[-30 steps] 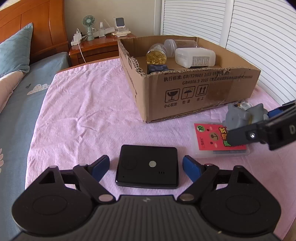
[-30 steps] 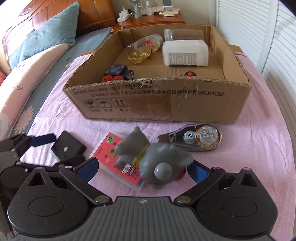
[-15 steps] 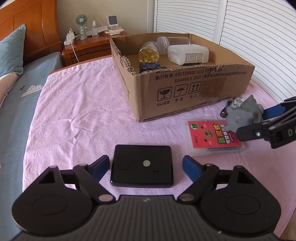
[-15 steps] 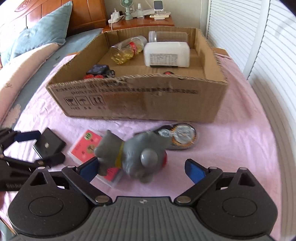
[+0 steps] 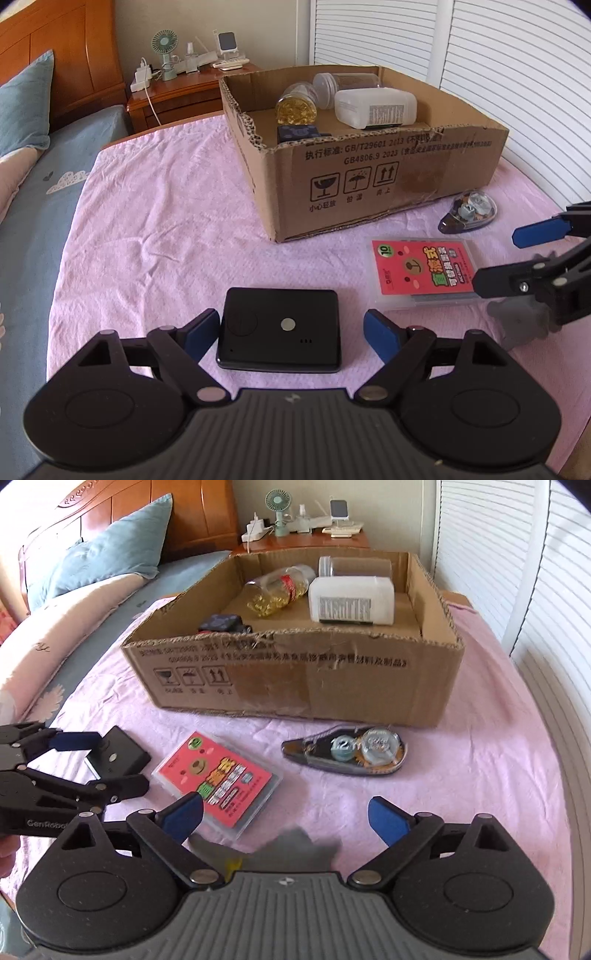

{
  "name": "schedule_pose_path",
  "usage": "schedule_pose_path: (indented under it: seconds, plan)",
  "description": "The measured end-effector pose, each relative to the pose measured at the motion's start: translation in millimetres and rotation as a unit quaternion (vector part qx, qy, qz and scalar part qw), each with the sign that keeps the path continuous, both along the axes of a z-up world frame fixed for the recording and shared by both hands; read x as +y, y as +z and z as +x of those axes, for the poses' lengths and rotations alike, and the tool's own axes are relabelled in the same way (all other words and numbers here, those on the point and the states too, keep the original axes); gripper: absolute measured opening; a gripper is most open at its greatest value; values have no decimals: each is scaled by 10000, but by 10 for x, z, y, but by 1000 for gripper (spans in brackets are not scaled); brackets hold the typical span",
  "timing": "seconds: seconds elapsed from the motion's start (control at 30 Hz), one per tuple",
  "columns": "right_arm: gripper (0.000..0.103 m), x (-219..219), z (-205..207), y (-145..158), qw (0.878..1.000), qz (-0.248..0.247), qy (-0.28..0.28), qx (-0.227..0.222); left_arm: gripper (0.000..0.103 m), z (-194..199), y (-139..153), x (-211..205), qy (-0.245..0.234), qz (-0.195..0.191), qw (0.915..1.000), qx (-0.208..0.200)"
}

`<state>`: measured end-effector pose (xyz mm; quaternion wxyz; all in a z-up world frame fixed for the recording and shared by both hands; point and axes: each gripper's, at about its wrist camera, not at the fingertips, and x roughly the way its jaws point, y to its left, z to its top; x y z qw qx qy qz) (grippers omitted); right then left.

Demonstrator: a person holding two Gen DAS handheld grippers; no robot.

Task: Organize rigid objects
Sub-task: 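Close right tool on the gray toy figure, then carry the gray toy into the box and open right tool while left tool holds the black case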

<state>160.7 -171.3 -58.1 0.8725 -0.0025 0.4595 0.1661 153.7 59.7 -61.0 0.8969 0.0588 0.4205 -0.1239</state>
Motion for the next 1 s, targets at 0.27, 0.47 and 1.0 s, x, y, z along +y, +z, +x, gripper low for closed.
schedule_pose_path:
  seconds: [0.27, 0.47, 1.0]
  plan:
    - [101, -15, -214, 7, 9995, 1, 10, 310, 85, -17, 10, -10, -135, 92, 9999, -14]
    - [98, 84, -253, -49, 9984, -261, -57, 492, 85, -26, 15, -9, -195, 146, 9997, -29]
    - [79, 100, -302, 26, 9982, -432, 128, 399, 69, 64, 68, 22, -290, 190, 9993, 128]
